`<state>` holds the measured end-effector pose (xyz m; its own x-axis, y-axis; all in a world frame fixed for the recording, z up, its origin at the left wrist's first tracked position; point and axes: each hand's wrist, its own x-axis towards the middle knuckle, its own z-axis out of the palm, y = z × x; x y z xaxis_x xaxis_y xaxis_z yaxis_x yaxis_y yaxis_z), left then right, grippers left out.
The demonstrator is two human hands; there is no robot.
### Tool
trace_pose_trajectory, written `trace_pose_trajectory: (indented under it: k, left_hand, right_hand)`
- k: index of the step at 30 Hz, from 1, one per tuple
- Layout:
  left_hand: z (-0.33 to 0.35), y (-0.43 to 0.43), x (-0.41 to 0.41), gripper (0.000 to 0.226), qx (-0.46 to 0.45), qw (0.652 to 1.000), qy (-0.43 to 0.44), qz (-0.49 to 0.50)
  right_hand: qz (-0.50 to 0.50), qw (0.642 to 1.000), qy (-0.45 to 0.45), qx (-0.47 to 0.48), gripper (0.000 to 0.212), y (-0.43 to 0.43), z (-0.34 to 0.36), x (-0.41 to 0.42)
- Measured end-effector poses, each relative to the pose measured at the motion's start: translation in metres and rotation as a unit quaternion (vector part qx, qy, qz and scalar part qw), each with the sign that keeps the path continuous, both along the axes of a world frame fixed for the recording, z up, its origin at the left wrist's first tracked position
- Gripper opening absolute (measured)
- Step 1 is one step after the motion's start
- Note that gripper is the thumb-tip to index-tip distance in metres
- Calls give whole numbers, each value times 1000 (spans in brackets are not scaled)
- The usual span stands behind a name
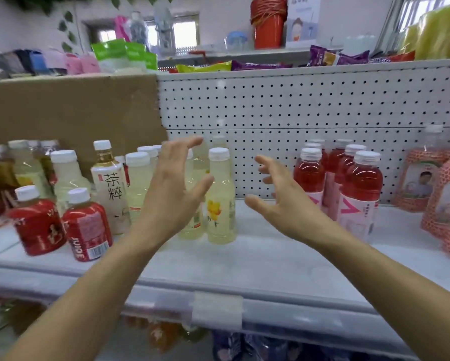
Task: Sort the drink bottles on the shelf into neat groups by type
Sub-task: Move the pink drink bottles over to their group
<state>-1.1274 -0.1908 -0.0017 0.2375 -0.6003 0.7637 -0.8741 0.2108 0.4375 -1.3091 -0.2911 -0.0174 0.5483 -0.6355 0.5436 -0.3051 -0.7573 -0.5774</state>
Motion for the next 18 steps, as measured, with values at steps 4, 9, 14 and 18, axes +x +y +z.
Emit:
trace_pose_trajectory:
  k: [4,9,14,18]
  left_hand:
    - [48,-21,53,78,181,967,-162,70]
    - [65,-66,79,64,330,879,-339,69]
    - [79,-97,103,45,354,866,-354,-9]
    - [83,-131,119,45,368,849,-378,-18]
  right_hand:
    - [-3,1000,14,14,81,-10,15,42]
    - [-5,997,26,70,92,-26,10,83]
    - [-35,996,15,85,67,-37,0,99]
    - [-81,994,14,74,67,-44,0,108]
